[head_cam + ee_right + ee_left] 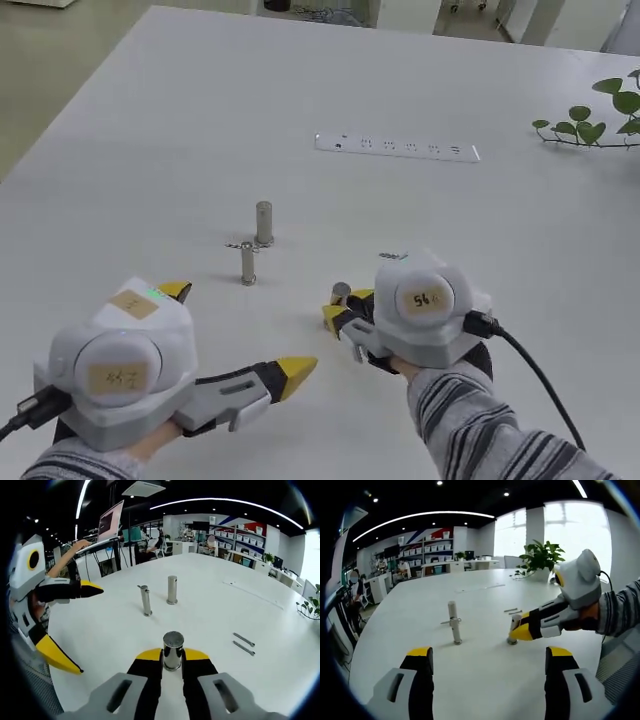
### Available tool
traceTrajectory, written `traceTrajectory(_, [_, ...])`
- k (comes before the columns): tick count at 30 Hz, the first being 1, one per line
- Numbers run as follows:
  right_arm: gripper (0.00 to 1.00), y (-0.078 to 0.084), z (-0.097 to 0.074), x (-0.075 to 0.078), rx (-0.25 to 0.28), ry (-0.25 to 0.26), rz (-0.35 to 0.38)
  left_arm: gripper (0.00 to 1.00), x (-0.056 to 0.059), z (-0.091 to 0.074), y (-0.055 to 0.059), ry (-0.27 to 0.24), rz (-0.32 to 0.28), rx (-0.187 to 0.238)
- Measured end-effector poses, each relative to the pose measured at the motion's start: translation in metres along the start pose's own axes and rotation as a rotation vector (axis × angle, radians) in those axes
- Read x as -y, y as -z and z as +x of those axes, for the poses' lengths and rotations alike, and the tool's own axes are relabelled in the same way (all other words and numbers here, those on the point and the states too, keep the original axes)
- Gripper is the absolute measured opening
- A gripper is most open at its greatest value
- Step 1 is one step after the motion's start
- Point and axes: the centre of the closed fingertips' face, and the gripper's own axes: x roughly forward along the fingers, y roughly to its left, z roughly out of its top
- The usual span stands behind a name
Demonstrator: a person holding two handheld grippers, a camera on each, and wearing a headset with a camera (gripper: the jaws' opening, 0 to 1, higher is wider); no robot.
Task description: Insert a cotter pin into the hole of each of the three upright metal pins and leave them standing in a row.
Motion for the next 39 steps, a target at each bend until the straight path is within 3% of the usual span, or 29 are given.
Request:
traceTrajectory(6, [0.17,0.002,-0.010,-0.001,0.010,-0.025,-0.011,0.92,-0.002,0.000,-0.002,-0.006,-0.001,0.009])
traceTrajectory(15, [0.22,0.009,-0.026,0.013,-0.036,-0.079,-0.062,0.90,-0.001,0.000,-0.004,-0.006,-0.003,0.018])
traceTrajectory(25, [0.24,0.008,-0.032,0.050,-0.092,-0.097,-0.119,0.90,0.001,0.002,-0.004,0.002,0.005,0.018])
traceTrajectory(31, [0.24,0.008,-0.028,0.074,-0.142,-0.109,-0.098,0.90,0.001,0.003,-0.003,0.004,0.000,0.014])
traceTrajectory(39, [0.23,0.010,-0.019,0.094,-0.214,-0.103,-0.094,0.89,0.000,0.004,-0.002,0.005,-0.009,0.007])
